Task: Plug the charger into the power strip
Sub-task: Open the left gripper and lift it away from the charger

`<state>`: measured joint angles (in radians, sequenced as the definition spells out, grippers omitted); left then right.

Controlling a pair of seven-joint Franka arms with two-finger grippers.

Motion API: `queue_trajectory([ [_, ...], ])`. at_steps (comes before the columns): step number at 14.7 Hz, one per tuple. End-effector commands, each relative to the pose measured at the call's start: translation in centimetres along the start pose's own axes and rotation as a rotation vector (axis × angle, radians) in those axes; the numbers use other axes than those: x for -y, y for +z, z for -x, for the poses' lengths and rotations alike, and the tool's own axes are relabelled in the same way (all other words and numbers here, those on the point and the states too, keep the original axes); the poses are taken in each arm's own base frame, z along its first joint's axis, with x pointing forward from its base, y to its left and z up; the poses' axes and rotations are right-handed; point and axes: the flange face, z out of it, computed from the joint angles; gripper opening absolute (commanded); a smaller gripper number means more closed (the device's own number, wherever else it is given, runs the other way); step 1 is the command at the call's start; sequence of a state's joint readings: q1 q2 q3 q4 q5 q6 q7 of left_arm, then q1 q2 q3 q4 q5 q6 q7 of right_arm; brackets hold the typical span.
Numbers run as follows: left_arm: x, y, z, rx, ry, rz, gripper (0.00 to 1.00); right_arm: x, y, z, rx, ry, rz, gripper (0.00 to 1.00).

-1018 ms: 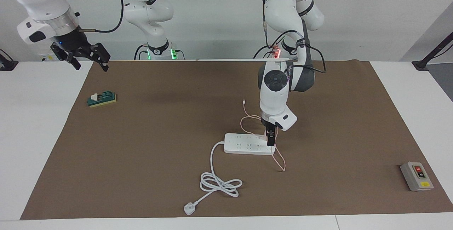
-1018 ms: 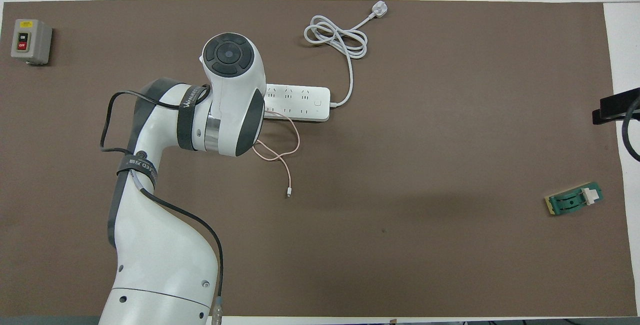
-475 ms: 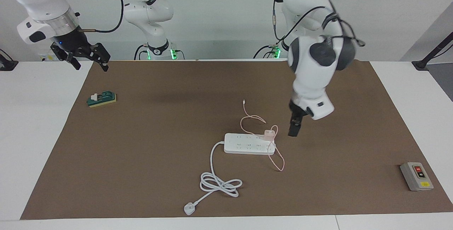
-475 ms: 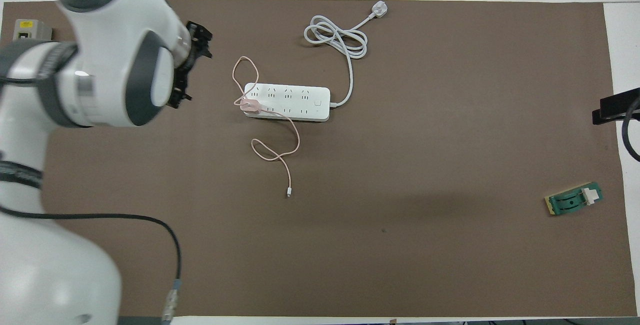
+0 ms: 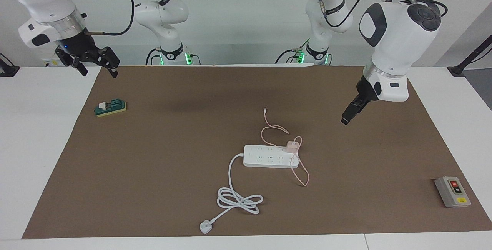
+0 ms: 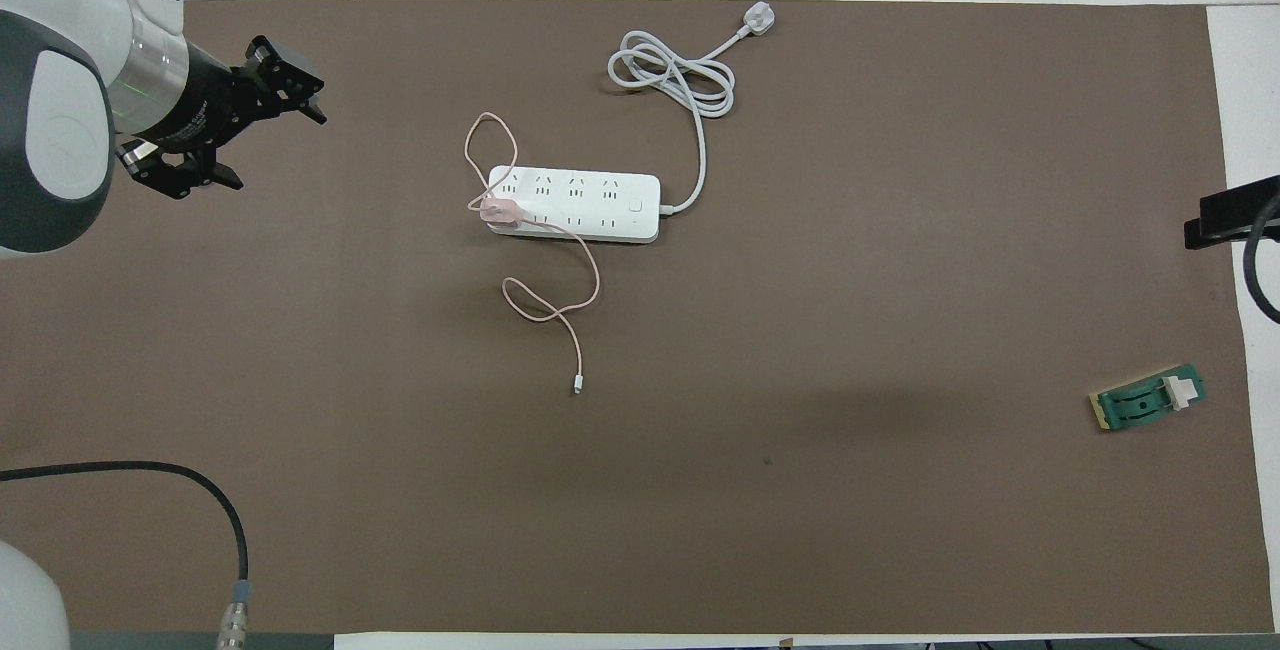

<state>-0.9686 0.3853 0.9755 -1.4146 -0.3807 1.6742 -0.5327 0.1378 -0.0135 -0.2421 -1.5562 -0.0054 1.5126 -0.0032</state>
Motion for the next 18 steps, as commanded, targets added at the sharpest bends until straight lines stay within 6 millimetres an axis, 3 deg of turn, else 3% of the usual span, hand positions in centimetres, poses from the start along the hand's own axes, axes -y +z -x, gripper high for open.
queue_trajectory([
  [1, 1.3, -1.1, -1.0, -0.010, 0.187, -0.006, 1.00, 0.1, -0.3, 0.4, 0.010, 0.013, -0.019, 1.00],
  [7, 3.4, -2.7, -2.1, -0.032, 0.507, -0.010, 1.00, 0.1, -0.3, 0.4, 0.010, 0.013, -0.019, 1.00],
  [15, 6.5, -4.4, -3.2, -0.029, 0.585, -0.014, 1.00, 0.1, -0.3, 0.4, 0.010, 0.013, -0.019, 1.00],
  [18, 7.3, -3.4, -2.7, 0.054, 0.539, -0.036, 1.00, 0.1, -0.3, 0.4, 0.010, 0.013, -0.019, 1.00],
])
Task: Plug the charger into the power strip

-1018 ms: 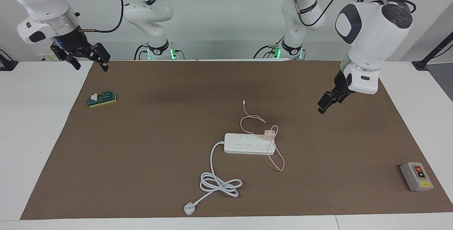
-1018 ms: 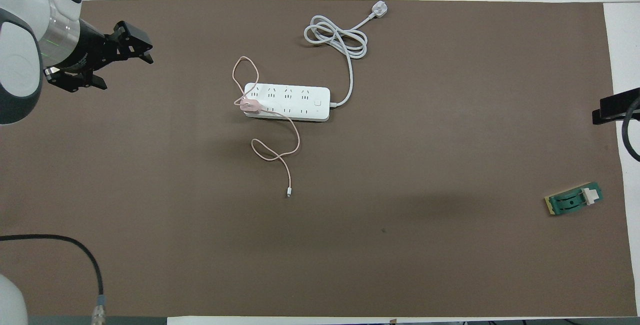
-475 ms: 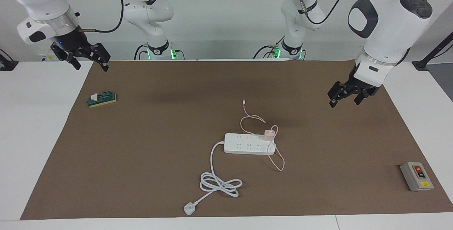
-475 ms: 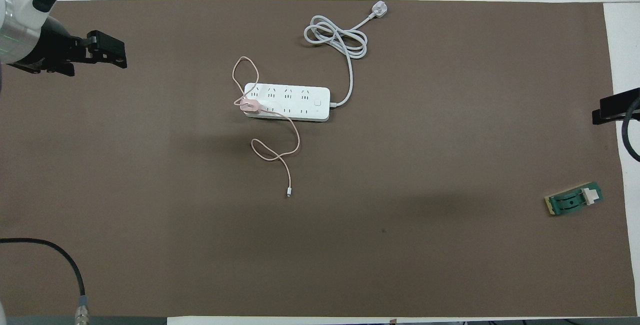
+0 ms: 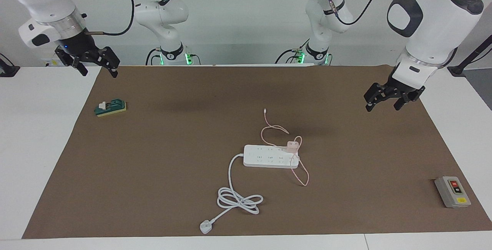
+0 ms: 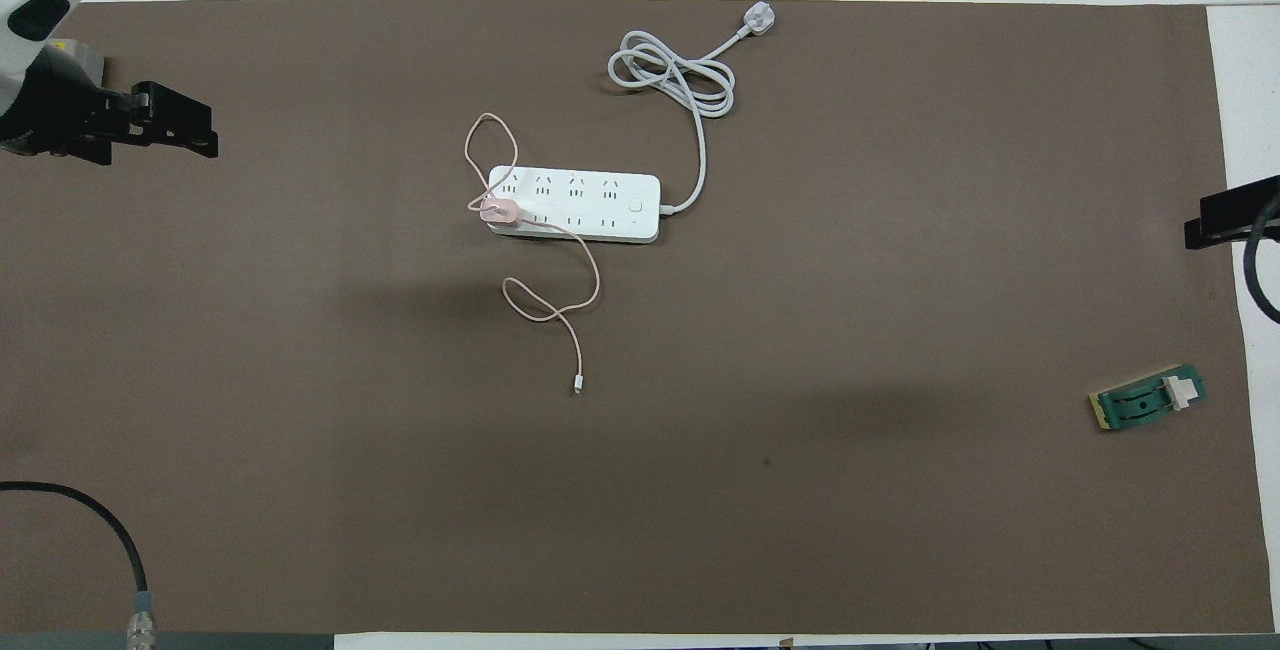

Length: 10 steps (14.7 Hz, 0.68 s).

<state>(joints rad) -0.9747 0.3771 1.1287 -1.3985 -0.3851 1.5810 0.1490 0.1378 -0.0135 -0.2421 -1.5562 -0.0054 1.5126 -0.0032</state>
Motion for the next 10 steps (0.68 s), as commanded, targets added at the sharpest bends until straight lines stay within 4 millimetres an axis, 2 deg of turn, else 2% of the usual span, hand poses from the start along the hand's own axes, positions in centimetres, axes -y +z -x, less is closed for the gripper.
queue_trajectory([
  [1, 1.7, -0.1, 0.9, 0.060, -0.051, -0.016, 1.00, 0.1, -0.3, 0.4, 0.010, 0.013, -0.019, 1.00],
  [3, 6.4, -2.1, 2.5, 0.083, -0.067, -0.029, 1.00, 0.1, -0.3, 0.4, 0.010, 0.013, -0.019, 1.00],
  [5, 10.1, -3.6, 3.1, 0.045, -0.113, -0.048, 1.00, 0.1, -0.3, 0.5, 0.012, 0.013, -0.019, 1.00],
  [10, 13.4, -5.5, 4.0, -0.007, -0.172, -0.059, 1.00, 0.1, -0.3, 0.4, 0.010, 0.013, -0.019, 1.00],
])
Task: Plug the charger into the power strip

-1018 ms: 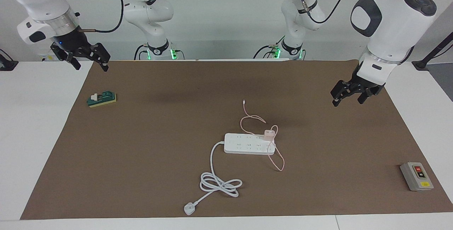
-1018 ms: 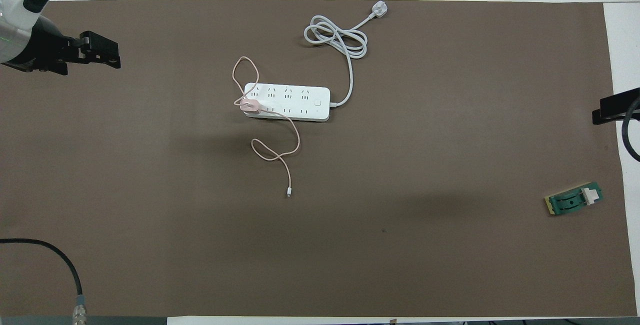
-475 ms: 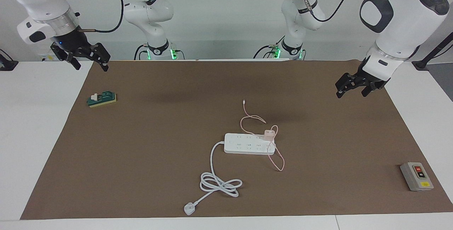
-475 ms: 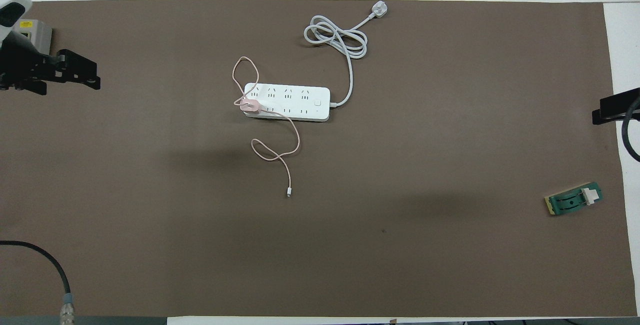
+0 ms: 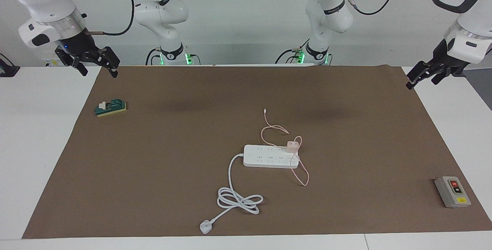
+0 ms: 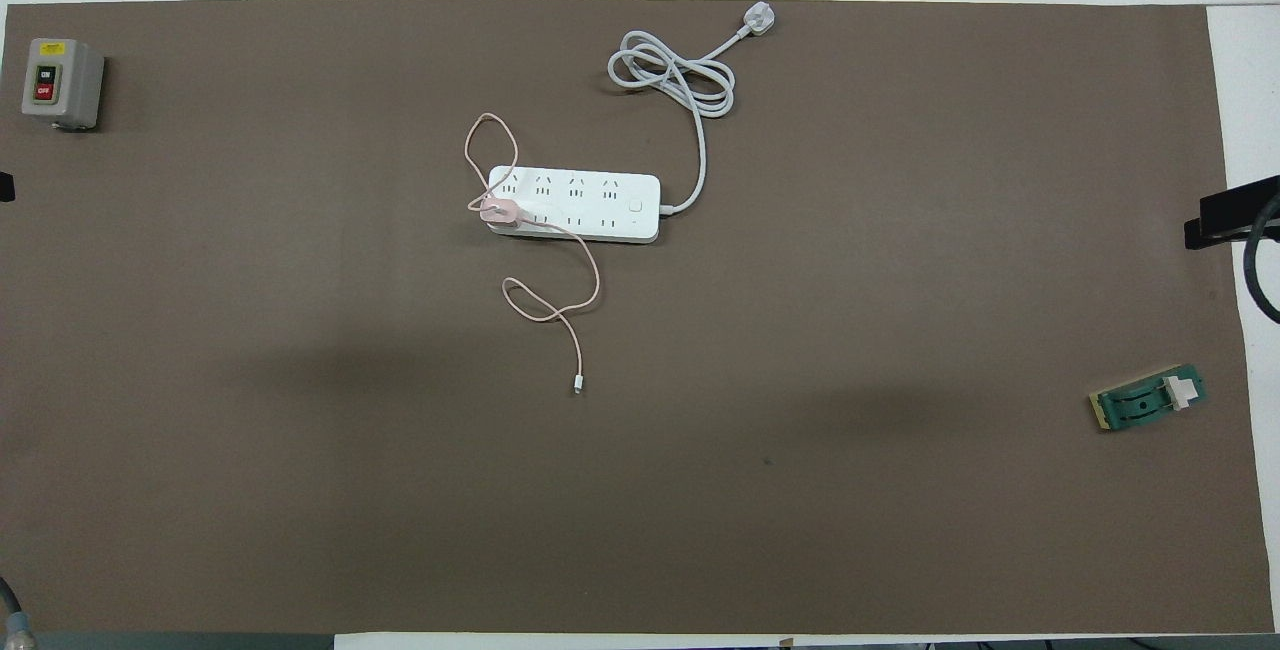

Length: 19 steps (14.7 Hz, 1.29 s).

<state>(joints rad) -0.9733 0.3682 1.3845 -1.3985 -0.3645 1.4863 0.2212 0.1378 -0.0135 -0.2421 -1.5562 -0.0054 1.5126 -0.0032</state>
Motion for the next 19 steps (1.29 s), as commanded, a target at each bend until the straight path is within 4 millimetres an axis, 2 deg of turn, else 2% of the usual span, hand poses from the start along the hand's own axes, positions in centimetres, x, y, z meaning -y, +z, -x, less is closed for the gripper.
queue_trajectory([
  [1, 1.0, -1.0, 0.1, -0.030, -0.015, -0.009, 1.00, 0.1, -0.3, 0.4, 0.010, 0.013, -0.019, 1.00],
  [3, 1.7, -1.7, 0.3, -0.046, -0.053, 0.006, 1.00, 0.1, -0.3, 0.5, 0.012, 0.013, -0.019, 1.00],
  [5, 1.1, -1.6, 0.1, -0.050, -0.082, 0.003, 1.00, 0.1, -0.3, 0.4, 0.010, 0.013, -0.019, 1.00],
  [7, 1.4, -2.5, -0.3, -0.111, -0.130, 0.035, 1.00, 0.1, -0.3, 0.4, 0.010, 0.013, -0.019, 1.00],
  [9, 1.8, -2.3, -0.4, -0.100, -0.096, 0.029, 1.00, 0.1, -0.3, 0.4, 0.010, 0.013, -0.019, 1.00],
  [11, 1.4, -3.1, -0.2, -0.107, -0.068, 0.020, 1.00, 0.1, -0.3, 0.4, 0.010, 0.013, -0.019, 1.00],
  [14, -0.3, -3.1, -0.1, -0.089, -0.053, 0.055, 1.00, 0.1, -0.3, 0.4, 0.010, 0.013, -0.019, 1.00],
  [16, -3.6, -3.4, 0.4, -0.088, -0.044, 0.009, 1.00, 0.1, -0.3, 0.4, 0.010, 0.013, -0.019, 1.00],
  [17, -4.3, -3.0, 0.2, -0.086, -0.057, 0.012, 1.00, 0.1, -0.3, 0.4, 0.010, 0.013, -0.019, 1.00],
  [19, -5.9, -0.5, 0.1, -0.037, -0.036, 0.018, 1.00, 0.1, -0.3, 0.4, 0.010, 0.013, -0.019, 1.00],
])
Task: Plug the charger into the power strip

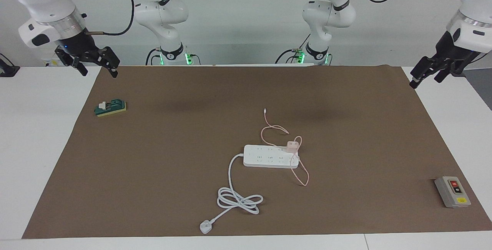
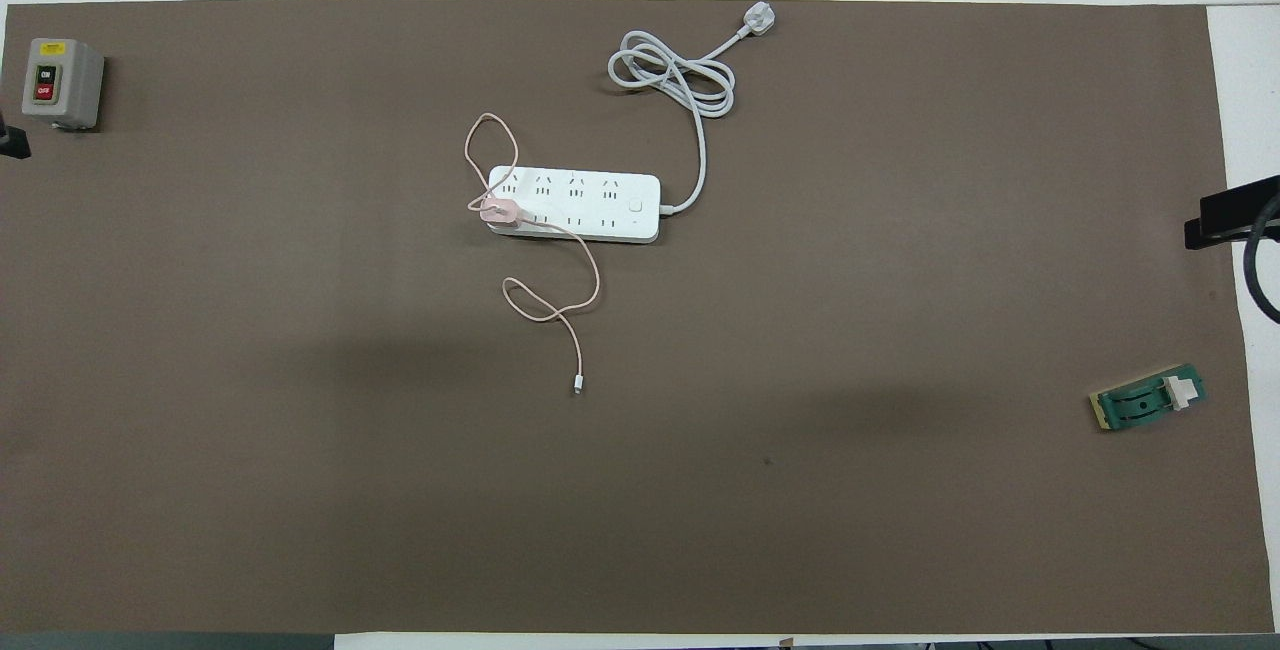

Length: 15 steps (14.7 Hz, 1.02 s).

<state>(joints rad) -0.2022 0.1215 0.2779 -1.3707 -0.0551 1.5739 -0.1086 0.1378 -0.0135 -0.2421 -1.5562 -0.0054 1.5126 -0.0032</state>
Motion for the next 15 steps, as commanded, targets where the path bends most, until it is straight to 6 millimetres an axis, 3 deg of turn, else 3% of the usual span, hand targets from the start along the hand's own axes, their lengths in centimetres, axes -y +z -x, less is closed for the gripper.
queue_trajectory([
  [1, -0.8, 2.5, 0.6, 0.061, 0.012, -0.015, 1.00, 0.1, -0.3, 0.4, 0.010, 0.013, -0.019, 1.00],
  [4, -0.5, 4.1, 1.8, 0.090, 0.019, -0.030, 1.00, 0.1, -0.3, 0.4, 0.010, 0.013, -0.019, 1.00],
  [15, -3.1, 5.6, 3.2, 0.112, 0.087, -0.093, 1.00, 0.1, -0.3, 0.4, 0.010, 0.013, -0.019, 1.00],
])
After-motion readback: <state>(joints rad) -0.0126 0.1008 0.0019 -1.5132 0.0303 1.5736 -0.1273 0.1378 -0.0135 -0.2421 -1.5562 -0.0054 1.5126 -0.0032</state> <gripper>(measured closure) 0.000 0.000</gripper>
